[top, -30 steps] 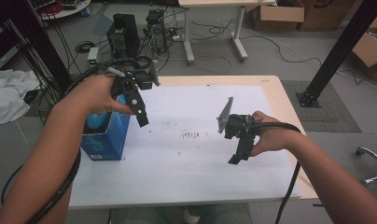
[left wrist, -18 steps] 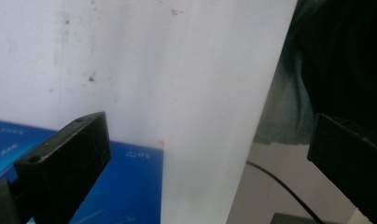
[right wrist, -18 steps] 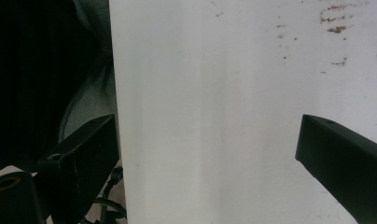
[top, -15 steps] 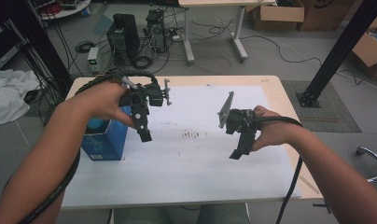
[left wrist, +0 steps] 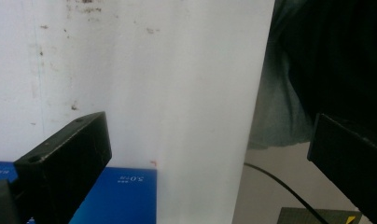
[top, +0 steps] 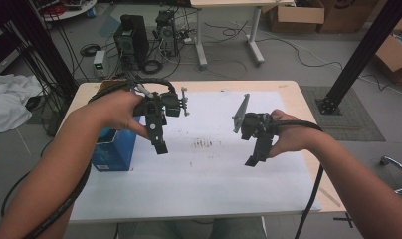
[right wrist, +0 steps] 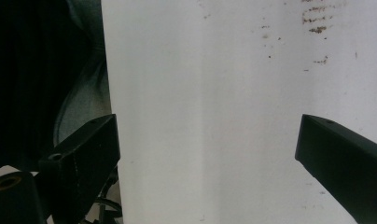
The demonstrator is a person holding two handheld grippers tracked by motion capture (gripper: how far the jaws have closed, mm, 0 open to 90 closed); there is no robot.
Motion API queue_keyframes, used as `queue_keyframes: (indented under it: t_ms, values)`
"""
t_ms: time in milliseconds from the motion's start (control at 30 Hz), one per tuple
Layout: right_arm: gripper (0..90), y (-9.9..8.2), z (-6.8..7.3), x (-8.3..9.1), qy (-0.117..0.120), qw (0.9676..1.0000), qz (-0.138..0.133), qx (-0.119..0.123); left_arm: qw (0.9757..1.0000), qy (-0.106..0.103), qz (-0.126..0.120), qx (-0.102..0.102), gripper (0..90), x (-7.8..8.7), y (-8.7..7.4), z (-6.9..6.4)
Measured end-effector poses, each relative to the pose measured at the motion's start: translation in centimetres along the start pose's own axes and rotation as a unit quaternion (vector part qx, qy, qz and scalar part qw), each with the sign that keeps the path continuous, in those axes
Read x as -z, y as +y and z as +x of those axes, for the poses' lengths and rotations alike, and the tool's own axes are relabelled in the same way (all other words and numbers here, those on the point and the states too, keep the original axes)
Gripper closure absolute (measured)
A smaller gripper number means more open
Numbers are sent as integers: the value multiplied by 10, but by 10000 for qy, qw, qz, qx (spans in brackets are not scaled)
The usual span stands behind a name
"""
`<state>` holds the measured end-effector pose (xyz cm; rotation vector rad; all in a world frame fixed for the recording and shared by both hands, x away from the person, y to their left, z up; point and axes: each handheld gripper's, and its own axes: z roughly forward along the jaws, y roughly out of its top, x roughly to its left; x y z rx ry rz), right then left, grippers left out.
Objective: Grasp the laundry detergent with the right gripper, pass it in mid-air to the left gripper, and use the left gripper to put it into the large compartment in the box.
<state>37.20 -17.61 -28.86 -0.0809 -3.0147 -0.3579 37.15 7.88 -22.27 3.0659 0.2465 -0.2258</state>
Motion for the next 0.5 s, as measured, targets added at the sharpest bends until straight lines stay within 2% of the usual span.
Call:
queue_keyframes:
  t_ms: [500]
  values:
    - [65, 4, -1, 0, -53, 10000, -35, 21, 9999, -39, -127, 6, 1, -2, -5, 0]
